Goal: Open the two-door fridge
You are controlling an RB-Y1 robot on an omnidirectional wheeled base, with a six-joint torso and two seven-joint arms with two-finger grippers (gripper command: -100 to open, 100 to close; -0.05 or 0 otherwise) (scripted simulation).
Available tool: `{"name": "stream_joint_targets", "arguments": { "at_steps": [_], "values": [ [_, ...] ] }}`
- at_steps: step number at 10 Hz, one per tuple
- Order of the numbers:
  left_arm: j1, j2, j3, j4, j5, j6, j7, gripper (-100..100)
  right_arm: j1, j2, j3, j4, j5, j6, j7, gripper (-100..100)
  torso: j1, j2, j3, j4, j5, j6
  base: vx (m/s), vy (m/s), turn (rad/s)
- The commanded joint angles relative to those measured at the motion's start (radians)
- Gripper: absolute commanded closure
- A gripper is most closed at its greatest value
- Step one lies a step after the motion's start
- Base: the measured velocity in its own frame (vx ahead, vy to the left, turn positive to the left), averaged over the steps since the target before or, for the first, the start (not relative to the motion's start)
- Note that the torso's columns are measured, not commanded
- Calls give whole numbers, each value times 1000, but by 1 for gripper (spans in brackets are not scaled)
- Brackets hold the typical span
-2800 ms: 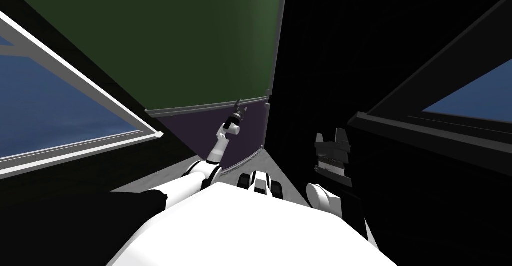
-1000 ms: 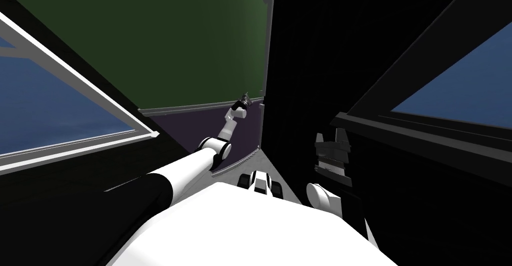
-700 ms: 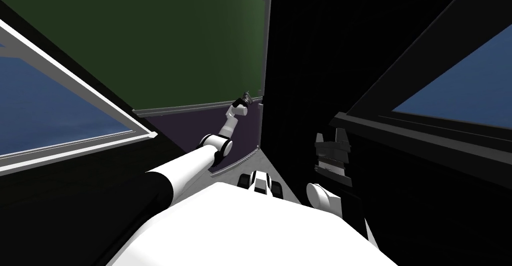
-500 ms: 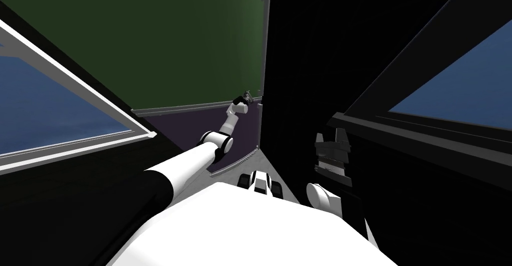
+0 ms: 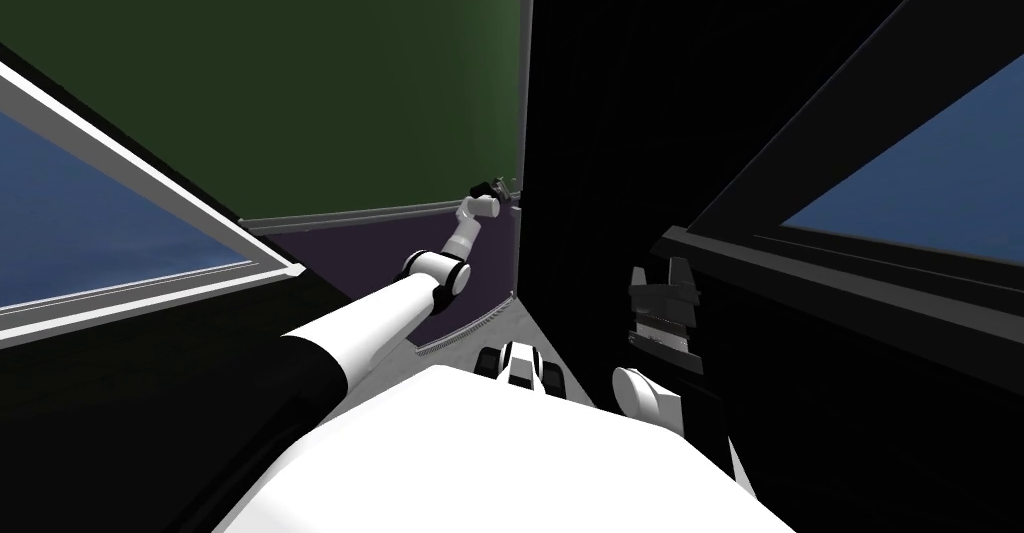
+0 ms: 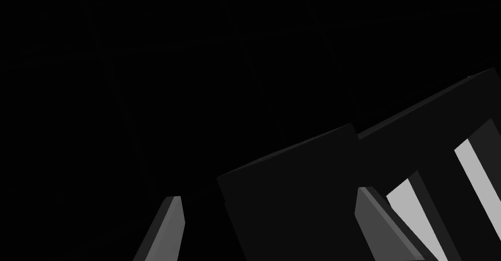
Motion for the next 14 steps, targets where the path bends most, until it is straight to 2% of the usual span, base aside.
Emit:
{"name": "stream_joint_targets", "arguments": {
  "at_steps": [1,4,5,6,7,8,11,14],
  "values": [
    [-65,-1,7,67,0,41,4,-100,2,-1,3,1,1,-1,1,0,-3,-2,-1,-1,-1,1,7,-33,8],
    [-119,-2,13,124,-3,73,4,-100,7,-5,15,5,6,-4,3,0,-9,-5,-4,-1,-3,2,8,-41,5],
    [-104,-2,12,106,-4,66,5,-100,9,-7,19,7,8,-5,5,0,-11,-6,-5,-1,-3,3,-12,4,18],
    [-109,2,20,108,1,72,14,-100,11,-9,23,7,10,-6,6,0,-8,-5,-4,-2,-3,2,63,52,-2],
    [-106,1,16,106,0,71,8,-100,13,-10,25,8,11,-7,6,0,-3,-8,-6,-2,-1,0,27,37,-22],
    [-107,2,17,106,1,71,9,100,15,-10,26,7,11,-10,7,0,0,-8,-6,-4,0,-2,-21,13,-14],
    [-118,-49,-14,84,31,82,3,100,14,-10,27,5,12,-14,7,0,11,13,10,2,2,-1,-216,113,-128],
    [-126,-82,-34,70,51,89,-2,100,14,-10,27,5,12,-14,7,0,6,4,5,0,1,-1,-219,111,-77]
  ]
}}
